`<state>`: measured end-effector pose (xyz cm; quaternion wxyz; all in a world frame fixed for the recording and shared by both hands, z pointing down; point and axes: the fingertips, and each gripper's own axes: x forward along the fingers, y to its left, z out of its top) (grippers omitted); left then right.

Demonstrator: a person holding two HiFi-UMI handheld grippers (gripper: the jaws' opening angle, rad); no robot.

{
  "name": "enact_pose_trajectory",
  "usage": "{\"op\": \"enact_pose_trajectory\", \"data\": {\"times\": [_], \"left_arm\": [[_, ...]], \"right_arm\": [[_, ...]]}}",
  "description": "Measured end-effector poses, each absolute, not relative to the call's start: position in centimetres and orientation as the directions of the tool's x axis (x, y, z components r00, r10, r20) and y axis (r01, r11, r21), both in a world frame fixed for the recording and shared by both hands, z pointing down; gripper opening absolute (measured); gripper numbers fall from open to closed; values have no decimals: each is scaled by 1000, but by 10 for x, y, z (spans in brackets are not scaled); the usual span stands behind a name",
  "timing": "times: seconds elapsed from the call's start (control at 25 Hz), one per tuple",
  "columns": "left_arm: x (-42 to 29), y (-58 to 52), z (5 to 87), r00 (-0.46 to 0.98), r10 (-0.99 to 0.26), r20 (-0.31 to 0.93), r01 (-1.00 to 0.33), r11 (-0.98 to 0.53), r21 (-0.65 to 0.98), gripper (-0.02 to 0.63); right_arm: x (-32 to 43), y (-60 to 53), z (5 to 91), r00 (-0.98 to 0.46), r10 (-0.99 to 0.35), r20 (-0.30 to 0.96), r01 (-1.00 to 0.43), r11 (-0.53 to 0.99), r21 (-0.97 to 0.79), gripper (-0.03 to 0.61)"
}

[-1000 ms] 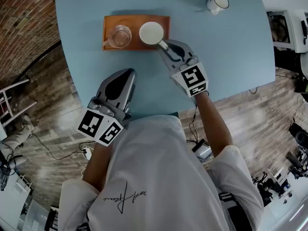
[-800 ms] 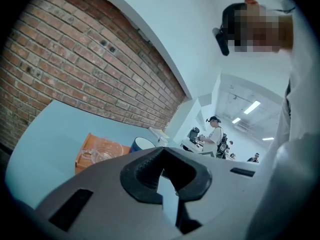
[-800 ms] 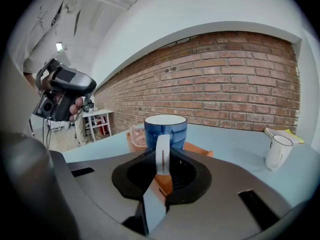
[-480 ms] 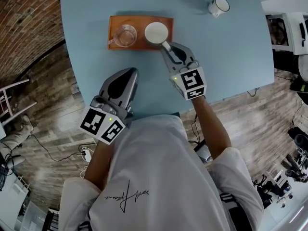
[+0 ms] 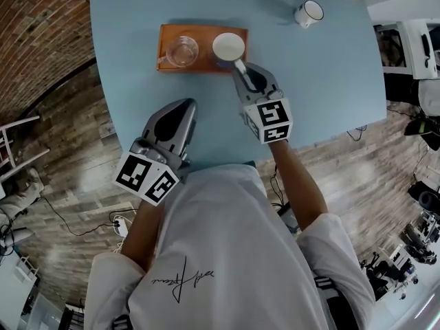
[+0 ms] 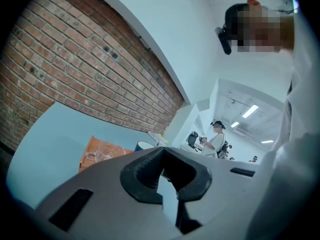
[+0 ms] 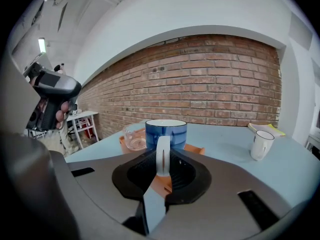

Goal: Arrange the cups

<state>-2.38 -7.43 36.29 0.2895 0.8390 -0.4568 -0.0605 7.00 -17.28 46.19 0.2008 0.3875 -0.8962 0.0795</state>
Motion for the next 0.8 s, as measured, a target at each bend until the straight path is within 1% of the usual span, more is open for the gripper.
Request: {"op": "enact_pose_trajectory", "data": {"times": [0.36, 0.8], "left_arm": [[-27, -71, 357, 576, -808, 122, -723, -433, 538, 9], [-31, -64, 354, 582, -807, 104, -722, -453, 523, 9]], "right_arm": [[70, -173, 449, -561, -712, 422, -778, 628, 26, 61], [65, -166, 443, -473, -778, 414, -860, 509, -25, 61]]}}
